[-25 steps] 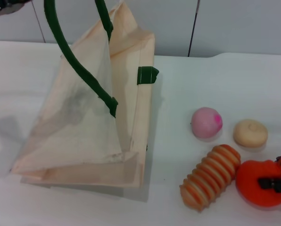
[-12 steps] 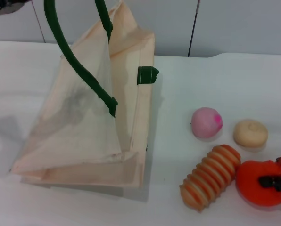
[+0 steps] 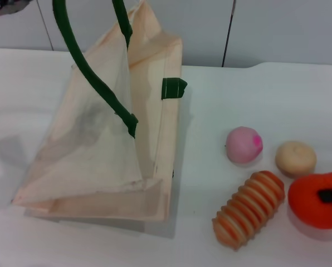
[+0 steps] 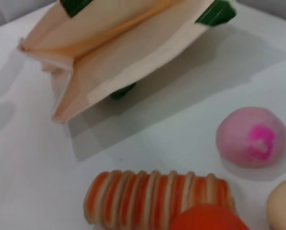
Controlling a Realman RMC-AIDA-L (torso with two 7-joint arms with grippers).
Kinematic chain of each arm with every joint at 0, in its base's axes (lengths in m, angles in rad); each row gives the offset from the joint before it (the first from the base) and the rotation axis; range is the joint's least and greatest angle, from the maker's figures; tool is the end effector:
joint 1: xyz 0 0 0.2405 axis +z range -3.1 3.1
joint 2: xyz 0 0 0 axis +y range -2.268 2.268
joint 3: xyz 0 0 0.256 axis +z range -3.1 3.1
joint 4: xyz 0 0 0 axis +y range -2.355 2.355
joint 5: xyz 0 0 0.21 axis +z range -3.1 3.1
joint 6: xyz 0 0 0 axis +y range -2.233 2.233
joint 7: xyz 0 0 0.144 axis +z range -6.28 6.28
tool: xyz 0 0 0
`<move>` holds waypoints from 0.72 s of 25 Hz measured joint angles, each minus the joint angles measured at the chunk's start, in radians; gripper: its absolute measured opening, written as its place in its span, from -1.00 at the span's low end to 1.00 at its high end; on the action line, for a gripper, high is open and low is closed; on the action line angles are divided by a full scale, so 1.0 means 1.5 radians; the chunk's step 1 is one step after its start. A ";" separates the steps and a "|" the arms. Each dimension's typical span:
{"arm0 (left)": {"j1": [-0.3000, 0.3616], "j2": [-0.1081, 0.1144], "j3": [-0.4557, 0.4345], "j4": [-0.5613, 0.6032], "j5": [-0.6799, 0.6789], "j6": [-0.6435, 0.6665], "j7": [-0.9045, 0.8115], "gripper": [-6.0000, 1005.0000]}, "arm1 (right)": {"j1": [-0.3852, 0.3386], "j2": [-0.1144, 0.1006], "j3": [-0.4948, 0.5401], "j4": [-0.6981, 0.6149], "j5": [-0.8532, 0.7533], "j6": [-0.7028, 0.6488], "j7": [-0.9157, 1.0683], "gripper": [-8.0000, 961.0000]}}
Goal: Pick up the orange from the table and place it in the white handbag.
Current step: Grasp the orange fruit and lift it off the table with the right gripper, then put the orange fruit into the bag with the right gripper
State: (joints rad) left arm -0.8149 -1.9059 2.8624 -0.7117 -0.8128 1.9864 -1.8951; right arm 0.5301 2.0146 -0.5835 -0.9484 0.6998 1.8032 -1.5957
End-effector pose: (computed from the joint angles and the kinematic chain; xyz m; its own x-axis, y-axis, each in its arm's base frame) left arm -0.2304 0.3662 0.1517 0.3166 0.4493 0.8354 0.6772 -0.7238 0.1326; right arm 0.2936 0.3112 0.0652 0.8869 -0.4451 -0.1235 -0.4598 -0.8765 -0.1427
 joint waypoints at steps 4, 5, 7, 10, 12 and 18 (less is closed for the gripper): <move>0.000 0.001 0.000 0.002 -0.001 0.000 -0.001 -0.75 | 0.003 0.002 0.029 -0.025 0.012 0.013 -0.005 -0.54; -0.001 0.001 0.000 0.004 -0.001 0.000 -0.001 -0.75 | 0.007 0.002 0.032 -0.031 0.018 0.014 -0.005 -0.55; -0.001 0.002 0.000 0.008 -0.001 0.000 -0.001 -0.75 | 0.017 0.002 0.033 -0.042 0.029 0.015 -0.002 -0.57; -0.004 0.003 0.000 0.011 -0.001 0.000 -0.001 -0.75 | 0.035 0.004 0.032 -0.048 0.059 0.018 -0.001 -0.60; -0.008 0.003 0.000 0.014 -0.001 0.000 -0.002 -0.75 | 0.051 0.005 0.030 -0.045 0.088 0.018 -0.002 -0.61; -0.018 0.004 0.000 0.030 -0.001 0.000 0.002 -0.75 | 0.123 0.006 0.015 0.019 0.137 0.000 -0.013 -0.69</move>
State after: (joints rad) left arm -0.8419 -1.9007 2.8624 -0.6669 -0.8147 1.9864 -1.8926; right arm 0.7148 2.0230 -0.5603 -0.9193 0.9058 1.8025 -1.6147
